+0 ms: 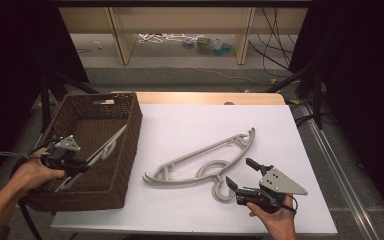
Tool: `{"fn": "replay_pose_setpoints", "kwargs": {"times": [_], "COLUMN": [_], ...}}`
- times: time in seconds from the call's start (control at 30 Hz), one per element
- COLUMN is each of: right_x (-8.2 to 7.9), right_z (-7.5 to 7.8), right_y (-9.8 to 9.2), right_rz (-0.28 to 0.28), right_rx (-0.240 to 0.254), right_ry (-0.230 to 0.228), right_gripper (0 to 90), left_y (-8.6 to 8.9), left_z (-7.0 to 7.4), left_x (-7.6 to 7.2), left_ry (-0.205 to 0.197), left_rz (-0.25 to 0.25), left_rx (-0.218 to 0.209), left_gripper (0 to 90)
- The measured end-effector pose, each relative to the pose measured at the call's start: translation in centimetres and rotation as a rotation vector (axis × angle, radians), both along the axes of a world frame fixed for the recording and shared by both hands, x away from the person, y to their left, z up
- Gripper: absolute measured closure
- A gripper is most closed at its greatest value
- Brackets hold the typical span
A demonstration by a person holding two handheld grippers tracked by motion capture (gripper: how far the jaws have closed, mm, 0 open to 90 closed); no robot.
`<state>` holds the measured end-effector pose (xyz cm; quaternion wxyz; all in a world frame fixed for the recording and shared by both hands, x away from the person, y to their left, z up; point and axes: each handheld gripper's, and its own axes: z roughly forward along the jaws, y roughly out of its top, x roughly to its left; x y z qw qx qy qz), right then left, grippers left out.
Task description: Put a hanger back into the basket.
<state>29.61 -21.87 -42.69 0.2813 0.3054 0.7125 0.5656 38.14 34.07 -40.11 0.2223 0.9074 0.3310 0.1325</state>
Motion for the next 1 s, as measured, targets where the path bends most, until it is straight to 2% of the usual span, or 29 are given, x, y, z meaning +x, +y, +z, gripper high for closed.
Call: {"fn": "replay_pose_setpoints", "kwargs": {"times": [0.03, 0.1, 0.13, 0.17, 0.23, 0.27, 0.3, 0.33, 0.43, 0.47, 0.5, 0.53, 0.6, 0.63, 0.67, 0.7, 0.73, 0.77, 0.8, 0.83, 0.97, 1.0], "right_x": [-0.1, -0.2, -0.2, 0.0, -0.1, -0.1, -0.2, 0.0, -0.1, -0.1, -0.2, 0.0, -0.1, -0.1, -0.2, -0.1, 0.0, -0.2, -0.2, -0.2, -0.2, -0.2], "right_z": [0.0, 0.0, 0.0, 0.0, 0.0, 0.0, 0.1, 0.1, 0.0, 0.0, 0.0, 0.0, 0.0, 0.0, 0.1, 0.0, 0.0, 0.1, 0.1, 0.0, 0.0, 0.0], "right_y": [-0.1, -0.1, 0.0, -0.1, -0.1, -0.1, -0.1, -0.1, -0.1, -0.1, 0.0, -0.1, -0.1, -0.1, 0.0, 0.0, 0.0, -0.2, -0.1, 0.0, -0.1, 0.0], "right_rz": [-0.001, -0.004, 0.001, 0.001, -0.004, -0.007, 0.001, -0.002, -0.007, -0.002, 0.000, -0.002, -0.008, -0.005, -0.006, 0.002, -0.003, -0.009, -0.009, -0.006, -0.006, -0.002], "right_rx": [-0.020, -0.012, -0.001, -0.005, -0.017, -0.016, -0.009, -0.012, -0.018, -0.016, -0.004, -0.010, -0.017, -0.015, -0.005, 0.002, 0.003, -0.026, -0.015, 0.000, -0.006, 0.004], "right_ry": [0.011, 0.043, 0.035, 0.005, 0.010, 0.010, 0.036, 0.010, 0.008, 0.019, 0.034, 0.006, 0.008, 0.009, 0.031, 0.017, -0.004, 0.022, 0.014, 0.030, 0.039, 0.037], "right_gripper": [17.4, 17.4, 17.4, 17.4, 17.4, 17.4, 17.4, 17.4, 17.4, 17.4, 17.4, 17.4, 17.2, 17.2, 17.2, 17.2, 17.1, 17.0, 16.9, 16.8, 16.1, 16.1], "left_y": [0.0, 0.4, 0.7, 0.8, 0.8, 0.9, 1.0, 1.1, 1.2, 0.7, 0.4, 0.0, -0.8, -1.0, -1.7, -2.2, -2.7, -3.2, -3.8, -4.4, -6.4, -7.0], "left_z": [0.0, 0.4, 0.6, 0.8, 1.1, 1.7, 2.0, 2.6, 4.2, 4.3, 4.8, 5.1, 5.5, 5.8, 5.8, 5.9, 6.1, 6.2, 6.2, 6.3, 6.7, 6.7], "left_x": [-0.1, -0.1, -0.2, -0.2, -0.5, -0.5, -0.7, -0.8, -1.0, -1.4, -1.9, -2.2, -2.7, -2.9, -3.1, -3.3, -3.5, -3.7, -3.9, -4.1, -4.8, -4.9], "left_ry": [-0.017, -0.017, -0.024, -0.032, -0.080, -0.114, -0.132, -0.149, -0.228, -0.257, -0.255, -0.270, -0.296, -0.308, -0.340, -0.350, -0.361, -0.372, -0.382, -0.395, -0.433, -0.444], "left_rz": [0.034, 0.049, 0.067, 0.081, 0.131, 0.121, 0.122, 0.117, 0.096, 0.147, 0.174, 0.177, 0.177, 0.156, 0.169, 0.179, 0.170, 0.169, 0.159, 0.151, 0.125, 0.127], "left_rx": [-0.041, -0.046, -0.070, -0.089, -0.144, -0.146, -0.159, -0.161, -0.150, -0.214, -0.228, -0.245, -0.275, -0.255, -0.313, -0.353, -0.376, -0.385, -0.395, -0.398, -0.417, -0.440], "left_gripper": [67.5, 63.9, 60.4, 55.7, 51.8, 48.3, 44.5, 42.7, 36.3, 35.3, 33.9, 32.7, 30.2, 28.8, 27.0, 25.9, 25.3, 24.5, 23.5, 22.6, 22.0, 21.5]}}
